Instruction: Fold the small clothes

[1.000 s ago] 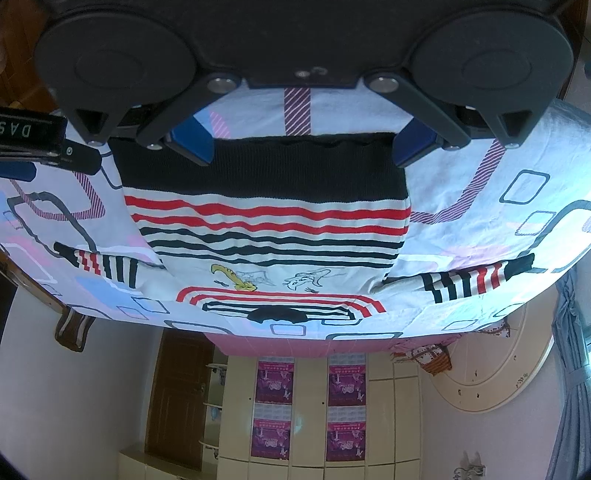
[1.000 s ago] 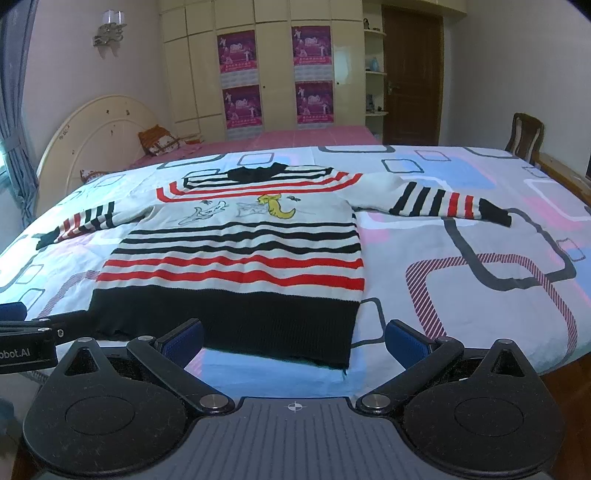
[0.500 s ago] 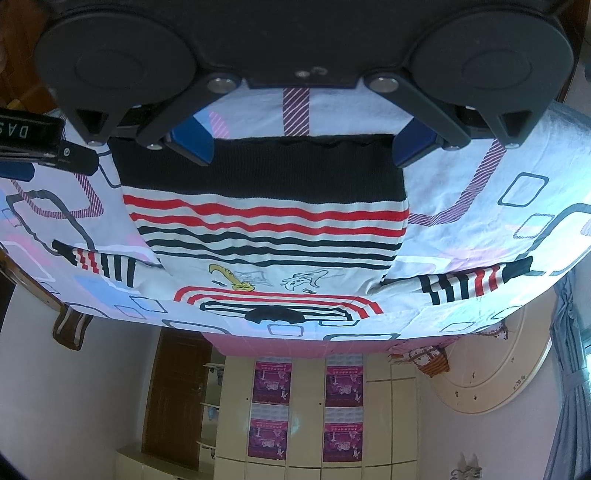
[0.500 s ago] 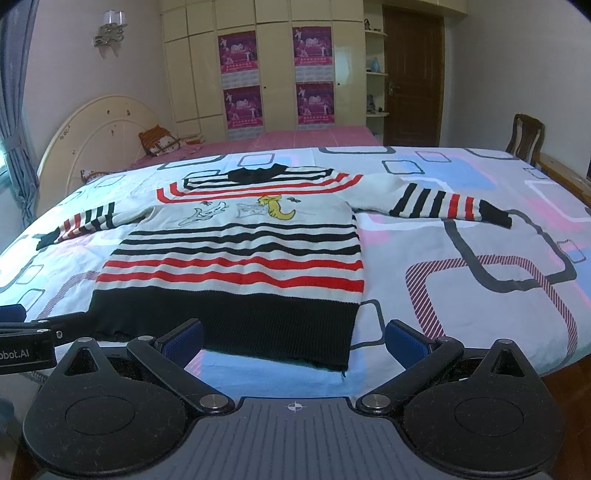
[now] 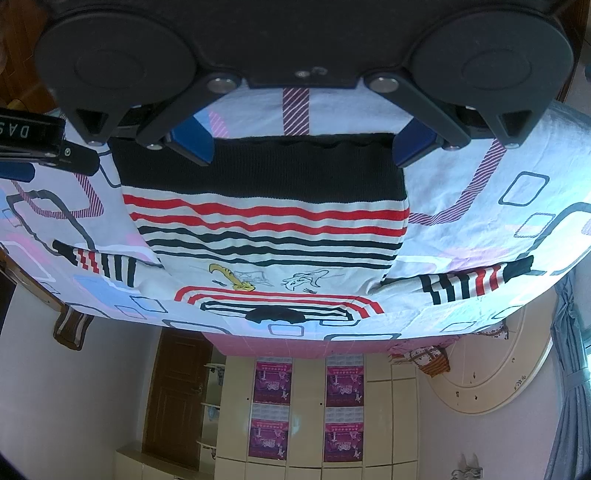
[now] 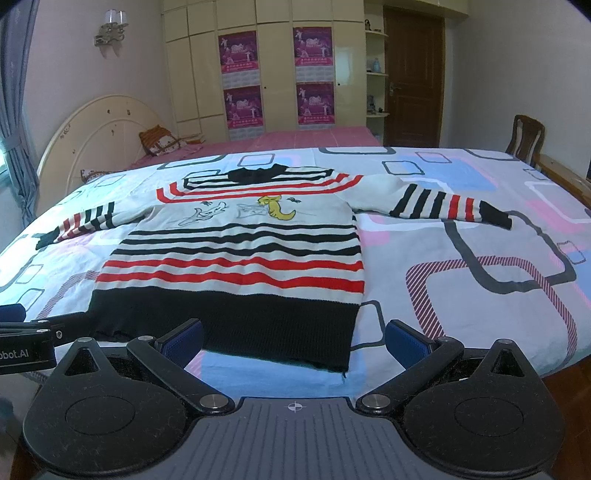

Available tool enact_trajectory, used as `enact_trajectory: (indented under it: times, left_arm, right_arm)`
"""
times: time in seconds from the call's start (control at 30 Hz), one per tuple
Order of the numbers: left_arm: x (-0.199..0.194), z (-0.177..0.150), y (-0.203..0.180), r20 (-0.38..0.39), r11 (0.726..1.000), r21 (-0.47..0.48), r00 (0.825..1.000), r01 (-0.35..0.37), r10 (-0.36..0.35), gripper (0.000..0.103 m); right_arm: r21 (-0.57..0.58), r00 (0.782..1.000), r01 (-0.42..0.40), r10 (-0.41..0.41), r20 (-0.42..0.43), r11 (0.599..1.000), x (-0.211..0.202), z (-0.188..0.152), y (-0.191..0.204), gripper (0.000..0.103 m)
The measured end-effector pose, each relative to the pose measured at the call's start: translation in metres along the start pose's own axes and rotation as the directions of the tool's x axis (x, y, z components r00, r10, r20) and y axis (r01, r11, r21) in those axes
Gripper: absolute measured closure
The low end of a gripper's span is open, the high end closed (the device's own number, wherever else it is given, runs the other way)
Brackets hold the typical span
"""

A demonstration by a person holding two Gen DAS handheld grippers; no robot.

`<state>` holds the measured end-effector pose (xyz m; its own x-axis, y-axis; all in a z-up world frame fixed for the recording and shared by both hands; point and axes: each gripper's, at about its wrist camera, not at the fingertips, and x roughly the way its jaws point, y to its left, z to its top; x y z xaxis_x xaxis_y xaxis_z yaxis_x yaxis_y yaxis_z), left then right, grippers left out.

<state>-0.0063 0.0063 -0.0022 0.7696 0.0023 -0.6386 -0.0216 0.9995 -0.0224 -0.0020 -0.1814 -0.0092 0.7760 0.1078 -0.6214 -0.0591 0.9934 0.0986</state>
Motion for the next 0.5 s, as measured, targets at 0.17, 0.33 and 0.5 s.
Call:
enact_trajectory:
  times: [0.17, 0.33, 0.5]
  left_arm:
    - [-0.0002, 0.0002, -0.0005, -0.001, 1.000, 0.000, 1.000, 0.001, -0.001, 0.000]
    - [-0.0002, 0.0002, 0.0000, -0.001, 1.000, -0.001, 1.000, 0.001, -0.001, 0.000]
    - [-0.0004, 0.0001, 0.0000, 0.000, 1.000, -0.001, 1.000, 0.001, -0.001, 0.000]
  right_arm:
    - [0.000, 1.000, 0.000, 0.000, 0.000, 1.000, -0.0002, 0.0002, 0.0001, 0.000]
    - [0.001, 1.000, -0.001, 0.001, -0.001, 1.000, -0.0001, -0.0002, 0.0004, 0.000]
    - [-0.001, 1.000, -0.001, 0.001, -0.001, 1.000, -0.0005, 0.0002, 0.0007, 0.000]
